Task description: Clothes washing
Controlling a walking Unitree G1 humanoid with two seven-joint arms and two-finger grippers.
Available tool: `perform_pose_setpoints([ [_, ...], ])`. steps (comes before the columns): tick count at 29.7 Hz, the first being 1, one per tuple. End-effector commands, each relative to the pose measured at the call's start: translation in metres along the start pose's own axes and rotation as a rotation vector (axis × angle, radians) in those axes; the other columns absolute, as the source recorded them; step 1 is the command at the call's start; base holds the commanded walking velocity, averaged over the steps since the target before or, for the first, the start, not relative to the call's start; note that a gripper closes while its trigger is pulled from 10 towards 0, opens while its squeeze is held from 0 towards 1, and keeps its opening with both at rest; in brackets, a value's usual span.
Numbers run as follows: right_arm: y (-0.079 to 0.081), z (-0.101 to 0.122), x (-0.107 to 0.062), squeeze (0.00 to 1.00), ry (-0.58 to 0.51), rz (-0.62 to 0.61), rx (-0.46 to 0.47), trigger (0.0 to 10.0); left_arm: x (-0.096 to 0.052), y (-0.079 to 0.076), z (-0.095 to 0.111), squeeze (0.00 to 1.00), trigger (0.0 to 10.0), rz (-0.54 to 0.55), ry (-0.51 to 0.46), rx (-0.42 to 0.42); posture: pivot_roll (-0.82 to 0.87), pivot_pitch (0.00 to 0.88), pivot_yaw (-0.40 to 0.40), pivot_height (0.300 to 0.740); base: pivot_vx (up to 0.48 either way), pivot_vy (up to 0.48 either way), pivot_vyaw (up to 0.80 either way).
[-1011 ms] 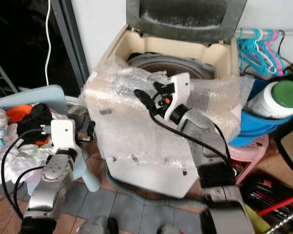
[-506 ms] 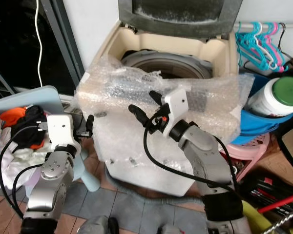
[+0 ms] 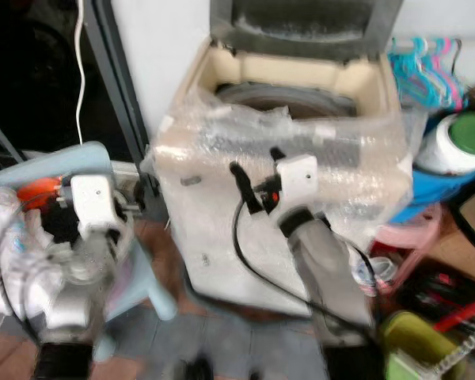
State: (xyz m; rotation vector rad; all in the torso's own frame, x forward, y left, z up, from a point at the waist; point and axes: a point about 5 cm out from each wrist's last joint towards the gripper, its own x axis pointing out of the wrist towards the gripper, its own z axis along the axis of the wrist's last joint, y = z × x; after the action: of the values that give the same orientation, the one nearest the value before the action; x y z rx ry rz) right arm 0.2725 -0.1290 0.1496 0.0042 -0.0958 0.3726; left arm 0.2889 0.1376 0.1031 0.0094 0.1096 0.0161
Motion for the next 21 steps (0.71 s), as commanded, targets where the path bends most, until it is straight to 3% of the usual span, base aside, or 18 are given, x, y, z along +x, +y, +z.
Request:
perform_pose_setpoints([
  [1,0.004,0.010,0.005,0.00,-0.037,0.003,-0.009,10.0,0.004,0.006,0.005,0.00,10.0,0.007,-0.023,0.030,-0.08,0.000,0.014,0.740,0.000,0.480,0.00],
  [7,0.002,0.005,0.007,0.00,-0.017,0.030,-0.013,10.0,0.002,0.011,0.001,0.00,10.0,0.029,-0.020,0.029,-0.06,0.000,0.012,0.740,0.000,0.416,0.00],
  [13,0.004,-0.002,0.007,0.00,-0.004,0.018,0.008,10.0,-0.005,0.017,-0.007,0.00,10.0,0.028,-0.005,0.062,-0.03,0.000,0.015,0.740,0.000,0.000,0.00],
  [16,0.017,-0.003,0.014,0.00,-0.003,0.061,0.033,10.0,-0.002,0.019,-0.001,0.00,10.0,0.027,-0.023,0.034,-0.02,0.000,-0.014,0.740,0.000,0.000,0.00],
  [21,0.021,-0.007,0.015,0.00,0.012,0.102,0.039,10.0,-0.006,0.017,0.003,0.00,10.0,0.061,-0.041,-0.006,0.00,0.000,-0.032,0.740,0.000,0.000,0.00],
])
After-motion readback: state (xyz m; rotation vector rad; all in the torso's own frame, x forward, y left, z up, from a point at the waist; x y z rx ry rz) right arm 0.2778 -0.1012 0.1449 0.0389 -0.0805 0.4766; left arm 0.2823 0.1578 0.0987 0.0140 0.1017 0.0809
